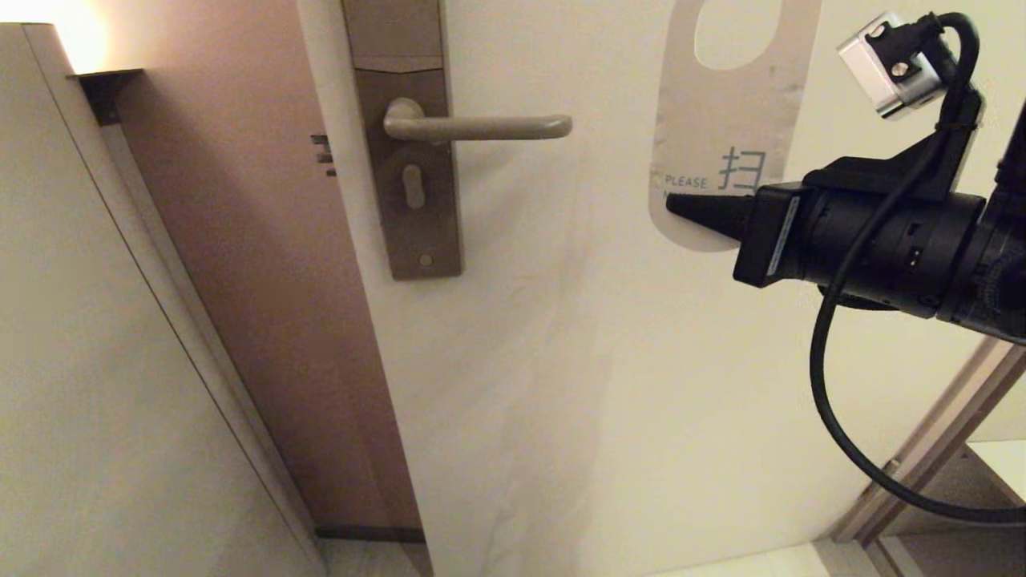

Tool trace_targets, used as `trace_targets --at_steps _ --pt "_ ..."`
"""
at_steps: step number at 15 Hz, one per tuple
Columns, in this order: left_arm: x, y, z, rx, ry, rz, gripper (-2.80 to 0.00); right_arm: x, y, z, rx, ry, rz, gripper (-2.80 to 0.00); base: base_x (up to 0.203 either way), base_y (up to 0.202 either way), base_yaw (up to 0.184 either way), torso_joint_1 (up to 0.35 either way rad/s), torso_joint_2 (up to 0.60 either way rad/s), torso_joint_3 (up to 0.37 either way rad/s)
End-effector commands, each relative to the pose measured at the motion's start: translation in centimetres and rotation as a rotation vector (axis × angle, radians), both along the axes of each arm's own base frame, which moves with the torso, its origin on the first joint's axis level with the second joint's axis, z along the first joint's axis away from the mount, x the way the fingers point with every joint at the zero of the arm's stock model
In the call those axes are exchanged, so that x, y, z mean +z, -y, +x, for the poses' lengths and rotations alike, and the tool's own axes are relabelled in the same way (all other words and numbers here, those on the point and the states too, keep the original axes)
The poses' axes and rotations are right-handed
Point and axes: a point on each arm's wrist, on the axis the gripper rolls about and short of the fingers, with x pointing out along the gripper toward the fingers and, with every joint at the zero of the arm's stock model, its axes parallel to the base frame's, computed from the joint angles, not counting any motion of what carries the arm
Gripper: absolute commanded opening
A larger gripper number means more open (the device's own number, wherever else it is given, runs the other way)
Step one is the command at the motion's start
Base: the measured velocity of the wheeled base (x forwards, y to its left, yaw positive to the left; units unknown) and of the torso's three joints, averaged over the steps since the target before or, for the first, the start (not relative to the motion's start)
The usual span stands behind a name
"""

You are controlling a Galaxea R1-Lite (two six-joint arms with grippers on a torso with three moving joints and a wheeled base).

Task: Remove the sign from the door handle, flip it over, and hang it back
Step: Hang the sign back with the other side facing out

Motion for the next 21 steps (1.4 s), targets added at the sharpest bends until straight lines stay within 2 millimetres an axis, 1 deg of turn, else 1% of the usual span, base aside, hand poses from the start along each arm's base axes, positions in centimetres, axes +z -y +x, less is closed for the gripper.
trace_targets --at_steps 1,3,6,10,13,16,18,21 --pt "0.0 0.0 0.0 -0.001 0.001 0.0 -2.8 -0.1 -0.7 -0.9 -0.046 0.012 -0.021 -2.8 0.0 0.0 0.0 0.0 0.0 0.0" --pt "0.0 0.0 0.0 0.001 0.0 0.0 -2.8 -0.9 -1.7 -1.3 -0.083 0.032 -0.103 -2.8 0.0 0.0 0.0 0.0 0.0 0.0" --pt "0.0 0.0 0.0 -0.001 0.001 0.0 -2.8 -1.3 -2.4 -1.4 -0.094 0.061 -0.174 -2.8 0.0 0.0 0.0 0.0 0.0 0.0" --pt "0.0 0.0 0.0 -0.001 0.001 0.0 -2.8 -2.5 -3.3 -0.5 -0.102 0.078 -0.282 -2.8 0.0 0.0 0.0 0.0 0.0 0.0" --pt "0.0 0.0 0.0 -0.001 -0.001 0.0 -2.8 -3.3 -4.2 0.1 -0.1 0.062 -0.307 -2.8 0.0 0.0 0.0 0.0 0.0 0.0" --pt "0.0 0.0 0.0 0.001 -0.001 0.0 -2.8 -3.3 -5.0 0.9 -0.124 0.059 -0.31 -2.8 0.0 0.0 0.0 0.0 0.0 0.0" --pt "0.0 0.0 0.0 -0.001 0.001 0.0 -2.8 -3.3 -5.3 1.4 -0.181 0.053 -0.325 -2.8 0.0 0.0 0.0 0.0 0.0 0.0" --pt "0.0 0.0 0.0 0.0 -0.001 -0.001 -2.8 -3.1 -5.6 1.8 -0.217 0.026 -0.366 -2.8 0.0 0.0 0.0 0.0 0.0 0.0"
